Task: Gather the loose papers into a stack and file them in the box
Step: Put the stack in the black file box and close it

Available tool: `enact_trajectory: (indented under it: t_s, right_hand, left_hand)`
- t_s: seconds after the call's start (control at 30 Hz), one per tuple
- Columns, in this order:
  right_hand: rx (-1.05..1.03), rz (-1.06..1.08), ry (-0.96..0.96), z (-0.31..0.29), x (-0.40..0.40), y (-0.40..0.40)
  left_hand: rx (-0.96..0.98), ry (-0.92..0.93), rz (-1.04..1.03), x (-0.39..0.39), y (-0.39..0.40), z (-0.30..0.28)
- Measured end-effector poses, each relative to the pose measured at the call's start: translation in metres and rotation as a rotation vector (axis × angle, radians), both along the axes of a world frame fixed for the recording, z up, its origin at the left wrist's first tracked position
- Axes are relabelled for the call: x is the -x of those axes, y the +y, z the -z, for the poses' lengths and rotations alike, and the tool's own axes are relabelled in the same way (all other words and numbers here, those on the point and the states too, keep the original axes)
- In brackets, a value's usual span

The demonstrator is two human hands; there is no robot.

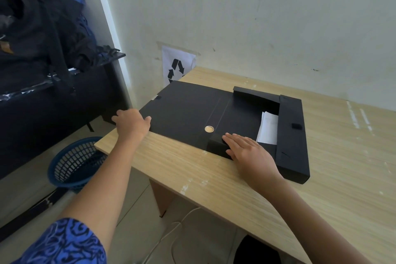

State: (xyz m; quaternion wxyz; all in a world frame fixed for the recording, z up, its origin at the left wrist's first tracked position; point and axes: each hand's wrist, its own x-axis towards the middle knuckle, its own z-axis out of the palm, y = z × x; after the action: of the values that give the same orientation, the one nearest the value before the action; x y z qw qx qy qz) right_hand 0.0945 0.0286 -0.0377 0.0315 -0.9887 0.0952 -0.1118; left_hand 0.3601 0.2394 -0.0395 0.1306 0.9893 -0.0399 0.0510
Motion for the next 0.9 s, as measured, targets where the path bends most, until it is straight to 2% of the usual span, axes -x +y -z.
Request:
enact_trajectory:
  t_s: [0.2,0.63,0.77,0.9]
  right_hand:
    - [-0.022,0.003,0.029,-0.003,0.000,0.001]
    - [-0.010,0.042,0.050,-0.003,0.008,-0.009]
    - [-0.033,0.063,0.055,-0.004,0.027,-0.030]
    - [-0.037,0.086,0.057,-0.005,0.044,-0.048]
  left_hand:
    - [0.006,0.088,0.026,-0.021,0.017,-0.008]
    - [0.066,0.300,0.114,-0.006,0.027,-0.024]
    - [-0.010,0.266,0.151,0.012,0.012,-0.018]
    - [0.078,0.160,0.173,0.032,-0.010,-0.012]
